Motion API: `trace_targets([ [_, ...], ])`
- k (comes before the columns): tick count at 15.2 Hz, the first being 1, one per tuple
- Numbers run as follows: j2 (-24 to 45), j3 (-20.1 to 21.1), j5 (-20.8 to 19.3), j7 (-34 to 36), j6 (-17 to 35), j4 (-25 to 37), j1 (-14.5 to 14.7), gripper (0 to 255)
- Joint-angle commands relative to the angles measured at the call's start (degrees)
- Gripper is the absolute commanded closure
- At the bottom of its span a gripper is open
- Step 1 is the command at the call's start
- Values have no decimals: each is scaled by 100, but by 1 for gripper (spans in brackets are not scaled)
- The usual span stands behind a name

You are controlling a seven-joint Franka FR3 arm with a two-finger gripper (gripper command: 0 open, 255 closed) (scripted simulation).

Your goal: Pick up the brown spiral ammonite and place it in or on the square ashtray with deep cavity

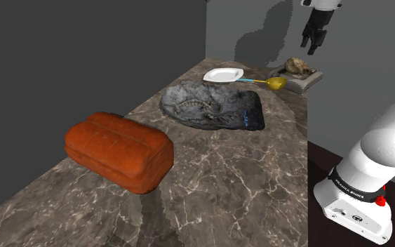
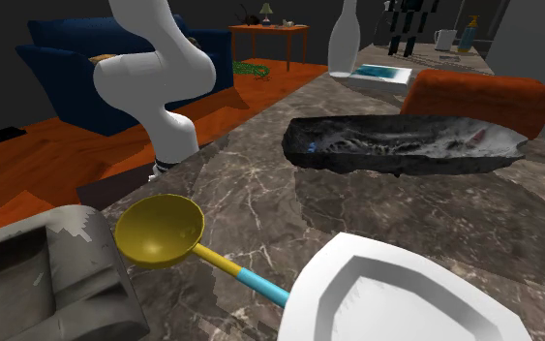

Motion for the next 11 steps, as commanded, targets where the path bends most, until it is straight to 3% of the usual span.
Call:
trace_targets([
  [1,-50,47,-3,18,-297,246,10,0],
  [3,-72,88,7,16,-640,568,23,0],
  [11,-72,88,7,16,-640,568,23,0],
])
